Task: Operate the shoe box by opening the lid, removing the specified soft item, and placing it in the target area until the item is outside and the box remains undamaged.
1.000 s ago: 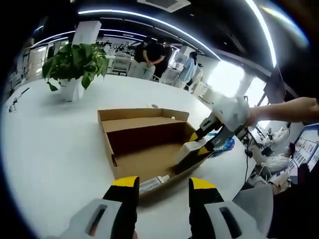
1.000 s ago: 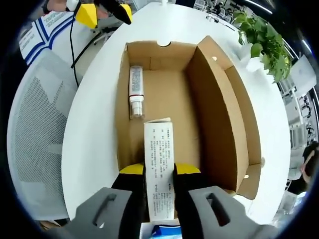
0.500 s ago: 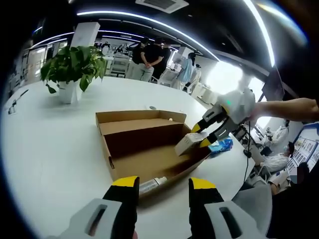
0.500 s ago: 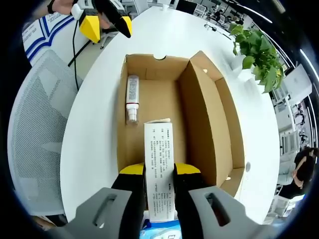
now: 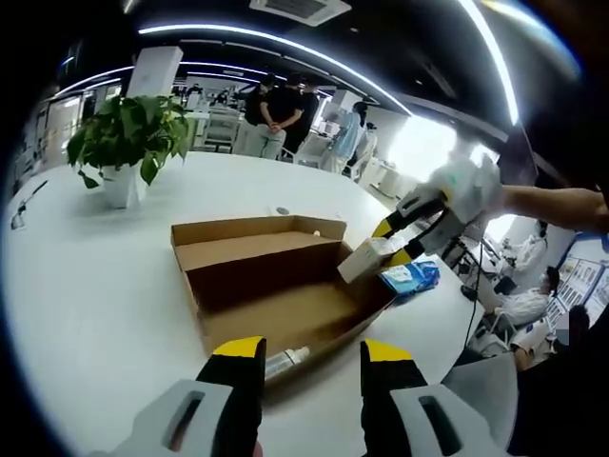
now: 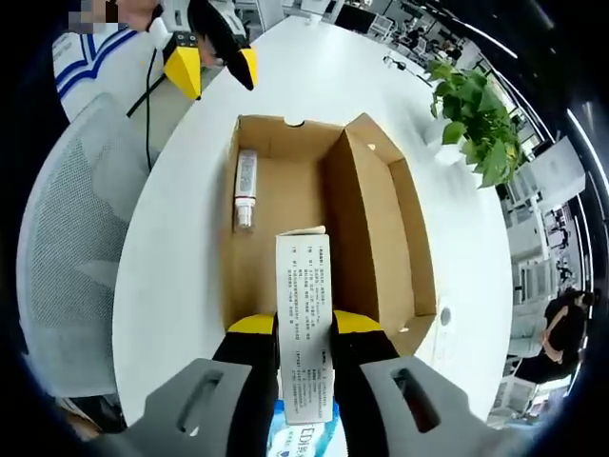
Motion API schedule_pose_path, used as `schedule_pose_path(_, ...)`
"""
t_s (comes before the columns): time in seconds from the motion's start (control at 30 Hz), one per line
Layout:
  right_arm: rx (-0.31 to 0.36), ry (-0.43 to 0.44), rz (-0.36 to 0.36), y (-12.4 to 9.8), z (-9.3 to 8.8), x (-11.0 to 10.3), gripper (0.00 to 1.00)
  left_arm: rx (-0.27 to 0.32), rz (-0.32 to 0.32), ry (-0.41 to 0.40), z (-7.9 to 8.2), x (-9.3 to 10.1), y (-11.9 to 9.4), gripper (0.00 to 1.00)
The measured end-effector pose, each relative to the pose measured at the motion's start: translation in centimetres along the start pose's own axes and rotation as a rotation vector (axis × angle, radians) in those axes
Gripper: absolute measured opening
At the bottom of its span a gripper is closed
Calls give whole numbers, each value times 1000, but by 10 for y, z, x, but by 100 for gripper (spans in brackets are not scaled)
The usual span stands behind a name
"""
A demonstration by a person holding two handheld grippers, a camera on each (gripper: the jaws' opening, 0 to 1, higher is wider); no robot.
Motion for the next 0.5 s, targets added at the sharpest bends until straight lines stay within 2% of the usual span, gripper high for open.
schedule_pose_path(0.5, -57, 53, -52, -34, -52, 6, 18, -25, -30, 32, 2, 14, 12, 40)
Point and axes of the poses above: the point that each gripper's makers call its tool centre point, and the gripper's own axes: y roughly forward along the fingers, x roughly to its right, z roughly out of its top, the point moved 1 cm from there along -y, roughly backward along the fingers, and after that the axes turned 9 degrees about -z, right-handed, at the moved point
